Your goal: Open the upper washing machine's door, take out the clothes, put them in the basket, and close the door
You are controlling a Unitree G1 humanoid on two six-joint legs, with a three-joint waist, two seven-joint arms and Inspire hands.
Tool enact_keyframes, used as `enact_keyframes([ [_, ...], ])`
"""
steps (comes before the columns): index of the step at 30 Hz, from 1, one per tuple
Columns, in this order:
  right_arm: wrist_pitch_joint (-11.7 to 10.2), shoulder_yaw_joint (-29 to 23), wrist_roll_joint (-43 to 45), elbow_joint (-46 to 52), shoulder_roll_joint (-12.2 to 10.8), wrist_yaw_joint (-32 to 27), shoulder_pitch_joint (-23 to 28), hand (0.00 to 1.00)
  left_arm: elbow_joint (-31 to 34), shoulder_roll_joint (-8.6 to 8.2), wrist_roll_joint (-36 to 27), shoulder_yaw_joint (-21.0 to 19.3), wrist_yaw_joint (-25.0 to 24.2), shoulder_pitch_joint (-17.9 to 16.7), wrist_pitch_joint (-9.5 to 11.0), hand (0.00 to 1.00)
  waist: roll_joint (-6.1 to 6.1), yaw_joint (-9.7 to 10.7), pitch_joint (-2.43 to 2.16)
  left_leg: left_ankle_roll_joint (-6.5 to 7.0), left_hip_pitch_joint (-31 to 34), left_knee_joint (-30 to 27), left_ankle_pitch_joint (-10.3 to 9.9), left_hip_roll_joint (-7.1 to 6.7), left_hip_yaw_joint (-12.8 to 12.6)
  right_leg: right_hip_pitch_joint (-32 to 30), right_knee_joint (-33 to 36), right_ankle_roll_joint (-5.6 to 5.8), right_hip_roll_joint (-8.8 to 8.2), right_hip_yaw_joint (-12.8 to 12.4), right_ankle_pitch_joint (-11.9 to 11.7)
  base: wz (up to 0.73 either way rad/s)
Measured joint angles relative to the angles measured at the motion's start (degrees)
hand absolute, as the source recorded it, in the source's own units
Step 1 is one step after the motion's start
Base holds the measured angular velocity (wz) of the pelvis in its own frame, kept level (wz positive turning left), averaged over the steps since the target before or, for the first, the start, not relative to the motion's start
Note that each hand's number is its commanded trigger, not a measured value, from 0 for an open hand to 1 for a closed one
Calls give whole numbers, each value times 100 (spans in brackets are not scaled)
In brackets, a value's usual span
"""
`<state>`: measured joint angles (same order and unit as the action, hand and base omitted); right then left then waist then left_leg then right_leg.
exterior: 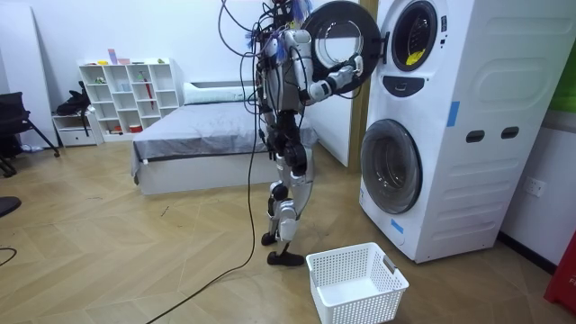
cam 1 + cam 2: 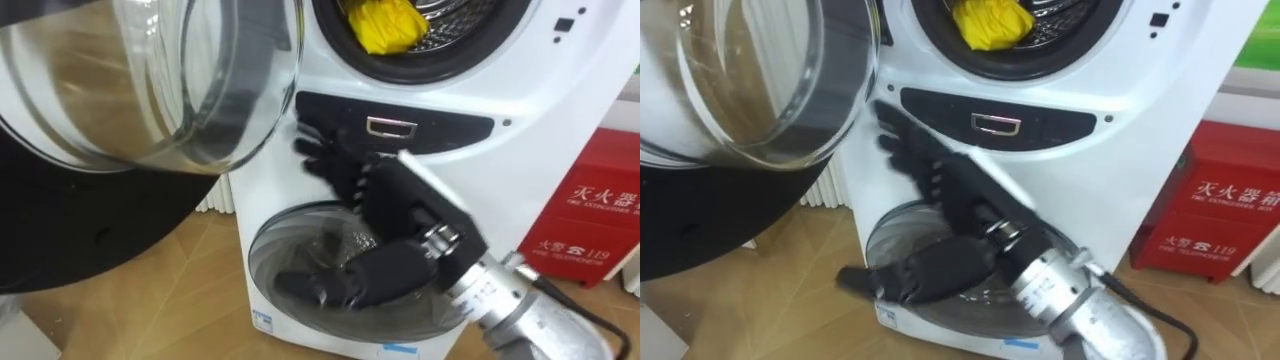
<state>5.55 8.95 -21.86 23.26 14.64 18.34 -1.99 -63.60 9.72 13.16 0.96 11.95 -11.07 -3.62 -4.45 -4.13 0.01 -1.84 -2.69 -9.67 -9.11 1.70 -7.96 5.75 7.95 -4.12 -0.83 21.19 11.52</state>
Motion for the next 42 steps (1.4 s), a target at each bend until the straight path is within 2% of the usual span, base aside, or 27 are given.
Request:
enact_keyframes([
  [2, -1, -126, 3, 0, -16, -181, 11, 0, 0, 2, -6, -73, 15, 4, -1, 0, -5, 72, -3, 1, -13, 5, 0, -3, -8, 3, 3, 4, 0, -29, -4, -7],
  [7, 0, -206, 92, -2, -20, -580, 7, 0, -2, 1, -1, -83, 128, 55, -10, 0, -11, 91, -1, 1, -48, 19, -1, 6, -20, 21, 28, 5, 2, -82, -4, -8],
  [10, 3, -285, 438, -9, -20, -640, -77, 0, 1, 0, 15, -88, 141, 77, -23, 0, 1, 78, 27, -2, -83, 17, -3, 30, -36, 6, 74, 5, 19, -155, -4, -2],
  [11, 5, -316, 527, -9, -19, -642, -165, 0, 2, 0, 20, -87, 140, 74, -53, 0, 3, 78, 51, -11, -92, 15, -13, 56, -55, 2, 76, 5, 31, -180, -4, -6],
  [13, 13, -408, 552, -16, -14, -620, -292, 0, 11, 0, 20, -88, 129, 88, -135, 0, 9, 121, 70, -15, -72, -34, -61, 80, -70, 0, 87, 5, 61, -211, -4, 0],
  [18, 21, -586, 571, -72, -11, -788, -639, 0, -5, 2, 102, -61, 94, 91, -257, 0, -40, 78, 70, -37, 75, -566, -274, 184, -81, 20, 203, -41, 123, -339, 26, -6],
  [20, 13, -595, 719, -372, 4, -825, -778, 0, -35, 3, 192, -75, 98, 106, -349, 0, -77, 78, 64, -45, 369, -1317, -455, 297, -68, 26, 329, -107, 164, -394, 123, 0],
  [21, 13, -605, 745, -470, 4, -833, -792, 0, -37, 8, 248, -87, 99, 113, -363, 0, -82, 74, 61, -48, 468, -1557, -497, 354, -70, 24, 363, -120, 183, -403, 156, 0],
  [23, 33, -621, 889, -750, 4, -946, -806, 0, -37, 26, 275, -94, 97, 112, -391, 0, -119, -1, 51, -47, 814, -2405, -562, 527, -102, -5, 554, -173, 234, -444, 343, -2],
  [25, 34, -617, 1007, -747, 4, -1063, -806, 0, -26, 8, 272, -98, 91, 44, -465, 0, -125, -69, 40, -46, 836, -2634, -562, 595, -113, 35, 694, -213, 248, -499, 427, -14],
  [26, 25, -619, 1085, -745, -2, -1130, -821, 0, 1, 3, 271, -165, 86, 10, -490, 0, -142, -83, 17, -45, 839, -2629, -564, 641, -120, 49, 729, -233, 254, -500, 440, -8],
  [27, 25, -618, 1098, -747, -2, -1177, -839, 0, 2, 2, 269, -194, 83, 14, -498, 0, -143, -84, 18, -46, 840, -2609, -569, 649, -124, 46, 736, -247, 261, -499, 439, 8],
  [28, 25, -596, 1098, -751, 2, -1273, -884, 0, -7, 7, 269, -193, 81, 16, -503, 0, -156, -87, 23, -78, 854, -2563, -620, 634, -121, 56, 731, -278, 264, -545, 431, 19],
  [29, -4, -584, 1096, -855, 16, -1351, -955, 0, -9, 11, 270, -193, 82, 20, -507, 0, -187, -63, 28, -87, 945, -2302, -636, 540, -25, 70, 676, -282, 245, -587, 431, 20],
  [30, -2, -584, 1097, -938, 27, -1398, -1015, 0, -9, 10, 269, -192, 83, 25, -507, 0, -195, -60, 29, -112, 1029, -2139, -622, 511, -14, 68, 667, -281, 237, -615, 431, 6],
  [31, 0, -582, 1111, -1078, 38, -1500, -1116, 0, -11, 2, 269, -201, 87, 20, -507, 0, -220, -123, 27, -161, 1194, -1735, -572, 474, 15, 81, 658, -272, 217, -680, 441, -27],
  [32, 4, -578, 1165, -1128, 32, -1581, -1160, 0, -68, -4, 266, -248, 100, 10, -511, 0, -196, -257, 48, -215, 1350, -1377, -266, 480, 12, 123, 638, -261, 194, -713, 450, -41],
  [33, 5, -558, 1184, -1137, 24, -1606, -1156, 0, -84, -3, 256, -286, 109, -30, -519, 0, -168, -294, 55, -206, 1411, -1257, -66, 475, 18, 161, 608, -245, 186, -742, 459, -36],
  [34, 5, -525, 1222, -1134, 32, -1632, -1158, 0, -88, 2, 232, -308, 130, -123, -541, 0, -172, -283, 39, -149, 1447, -1054, 321, 454, 34, 244, 561, -193, 179, -777, 487, -19],
  [35, 8, -509, 1210, -1136, 31, -1691, -1157, 0, -88, 16, 214, -307, 127, -173, -581, 0, -203, -275, 7, -52, 1432, -986, 524, 402, 21, 255, 558, -133, 147, -824, 530, -6],
  [37, 8, -511, 1220, -1136, 53, -1756, -1176, 0, -84, 8, 234, -310, 88, -179, -597, 0, -286, -213, -16, 16, 1389, -992, 512, 283, 17, 252, 494, -52, 57, -826, 528, 10],
  [39, 9, -515, 1222, -1136, 61, -1821, -1176, 0, -69, -28, 274, -315, 46, -149, -588, 0, -291, -188, -14, 53, 1357, -1005, 460, 218, 17, 292, 468, 31, -4, -831, 491, 10],
  [40, 8, -515, 1214, -1134, 61, -1857, -1174, 0, -58, -26, 272, -320, -25, -145, -573, 0, -253, -160, 17, 72, 1300, -1003, 420, 159, 21, 362, 471, 70, -54, -808, 474, 7],
  [42, 1, -535, 1203, -1101, 89, -1972, -1192, 0, -57, -23, 264, -367, -76, -105, -569, 0, -228, -118, 34, 97, 1235, -1003, 290, 119, -51, 398, 527, 195, -132, -777, 545, 2],
])
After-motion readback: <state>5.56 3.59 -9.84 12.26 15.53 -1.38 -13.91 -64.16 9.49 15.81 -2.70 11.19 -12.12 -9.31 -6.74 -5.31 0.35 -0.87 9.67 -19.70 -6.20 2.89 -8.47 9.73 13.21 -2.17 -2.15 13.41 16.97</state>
